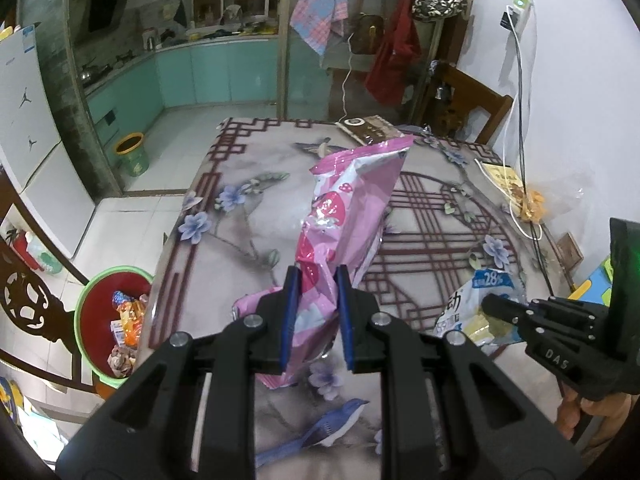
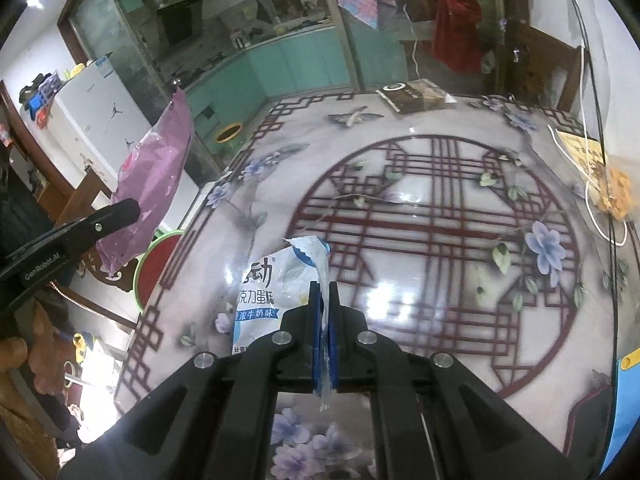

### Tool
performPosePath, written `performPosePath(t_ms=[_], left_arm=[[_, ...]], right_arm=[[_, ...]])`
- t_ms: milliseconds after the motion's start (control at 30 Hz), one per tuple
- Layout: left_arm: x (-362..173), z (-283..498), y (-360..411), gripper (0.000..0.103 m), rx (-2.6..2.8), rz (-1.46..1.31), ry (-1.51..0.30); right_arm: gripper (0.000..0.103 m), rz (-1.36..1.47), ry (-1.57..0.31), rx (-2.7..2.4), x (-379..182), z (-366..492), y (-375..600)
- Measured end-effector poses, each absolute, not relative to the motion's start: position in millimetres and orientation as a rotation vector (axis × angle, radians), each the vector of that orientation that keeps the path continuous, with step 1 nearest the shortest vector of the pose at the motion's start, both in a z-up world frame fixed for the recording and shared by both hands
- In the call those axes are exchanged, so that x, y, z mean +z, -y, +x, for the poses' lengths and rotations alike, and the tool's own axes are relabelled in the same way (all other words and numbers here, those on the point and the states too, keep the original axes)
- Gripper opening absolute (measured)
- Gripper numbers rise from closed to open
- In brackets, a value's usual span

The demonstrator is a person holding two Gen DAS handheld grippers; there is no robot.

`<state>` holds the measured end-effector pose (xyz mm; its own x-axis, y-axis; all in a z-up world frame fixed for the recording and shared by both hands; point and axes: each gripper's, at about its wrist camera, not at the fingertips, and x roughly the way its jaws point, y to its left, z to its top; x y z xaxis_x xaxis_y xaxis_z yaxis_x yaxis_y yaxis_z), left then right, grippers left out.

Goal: Collect trash
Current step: 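Carry the pink wrapper and white milk bag over the red bucket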

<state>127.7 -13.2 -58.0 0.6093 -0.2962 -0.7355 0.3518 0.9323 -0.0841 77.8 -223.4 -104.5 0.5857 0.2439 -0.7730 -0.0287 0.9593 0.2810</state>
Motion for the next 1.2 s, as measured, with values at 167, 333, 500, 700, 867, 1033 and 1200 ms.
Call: performPosePath(t_ms=[167, 333, 500, 700, 867, 1033, 1200], left_arm=[[-67, 132, -6, 0.018, -0.374, 0.070, -0.869], [-76, 134, -24, 0.019, -0.366, 0.061, -0.894], [-83, 133, -52, 0.019, -0.331, 0.028, -0.908], [-87, 133, -90, 0.019, -0.290, -0.003, -0.920], [-87, 135, -119, 0.019, -0.277, -0.008, -0.924], [-85, 140, -145, 0.019, -0.279, -0.010, -0.917], [-81, 146, -170, 0.019, -0.283, -0.010, -0.904]], right_arm=[[0.003, 0.241, -0.944, 0.167, -105, 83, 203], [0.003, 0.231, -0.959, 0.170, -109, 88, 186], [0.003, 0.206, -0.970, 0.185, -110, 95, 166], [0.003, 0.180, -0.973, 0.215, -110, 101, 133], [0.003, 0.175, -0.974, 0.222, -109, 105, 106], [0.003, 0.179, -0.971, 0.214, -107, 108, 81], [0.003, 0.174, -0.958, 0.207, -103, 110, 56]])
